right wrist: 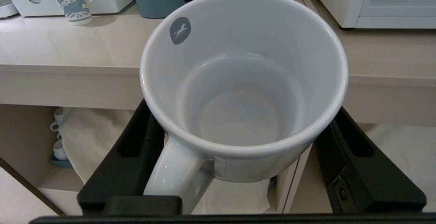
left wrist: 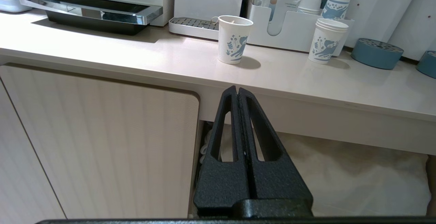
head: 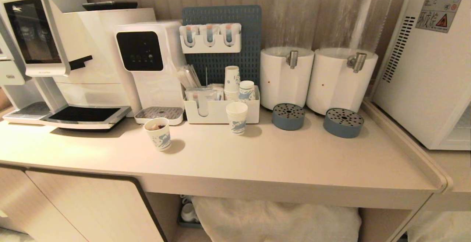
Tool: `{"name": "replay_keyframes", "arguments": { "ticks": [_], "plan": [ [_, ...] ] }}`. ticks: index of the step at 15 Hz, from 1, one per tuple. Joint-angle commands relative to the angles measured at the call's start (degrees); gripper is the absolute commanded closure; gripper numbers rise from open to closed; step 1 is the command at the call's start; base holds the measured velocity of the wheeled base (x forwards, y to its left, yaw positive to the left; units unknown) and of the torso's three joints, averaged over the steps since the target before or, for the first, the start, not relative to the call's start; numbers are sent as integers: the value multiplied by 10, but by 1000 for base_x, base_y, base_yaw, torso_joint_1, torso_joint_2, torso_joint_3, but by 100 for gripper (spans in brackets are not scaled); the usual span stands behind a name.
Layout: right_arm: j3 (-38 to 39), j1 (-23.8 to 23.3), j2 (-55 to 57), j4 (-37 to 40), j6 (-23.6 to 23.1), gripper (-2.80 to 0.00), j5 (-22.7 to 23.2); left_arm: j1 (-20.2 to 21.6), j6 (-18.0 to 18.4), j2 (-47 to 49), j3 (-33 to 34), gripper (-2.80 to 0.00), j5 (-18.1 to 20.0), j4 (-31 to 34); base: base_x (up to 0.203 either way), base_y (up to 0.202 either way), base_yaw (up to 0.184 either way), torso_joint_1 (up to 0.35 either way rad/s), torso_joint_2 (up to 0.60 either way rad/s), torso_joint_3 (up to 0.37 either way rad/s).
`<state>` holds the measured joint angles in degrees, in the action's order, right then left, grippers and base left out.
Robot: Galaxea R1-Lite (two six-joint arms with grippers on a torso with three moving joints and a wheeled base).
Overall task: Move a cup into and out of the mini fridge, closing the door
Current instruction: Put the ceramic cup in the freezer
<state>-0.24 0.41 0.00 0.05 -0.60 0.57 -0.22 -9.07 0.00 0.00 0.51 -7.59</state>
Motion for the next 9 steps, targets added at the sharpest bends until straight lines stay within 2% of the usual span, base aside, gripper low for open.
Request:
{"name": "replay_keyframes", "arguments": {
  "ticks": [1,5,9],
  "plan": [
    [0,0,1,0,0,0,0,0,-1,-3,23,0,0,-1,0,0,0,0,0,0],
    [0,0,1,1,0,0,0,0,-1,-3,23,0,0,-1,2,-36,4,1,-1,0],
    [0,0,1,1,0,0,0,0,-1,-3,23,0,0,-1,0,-179,1,2,2,4]
  ]
}}
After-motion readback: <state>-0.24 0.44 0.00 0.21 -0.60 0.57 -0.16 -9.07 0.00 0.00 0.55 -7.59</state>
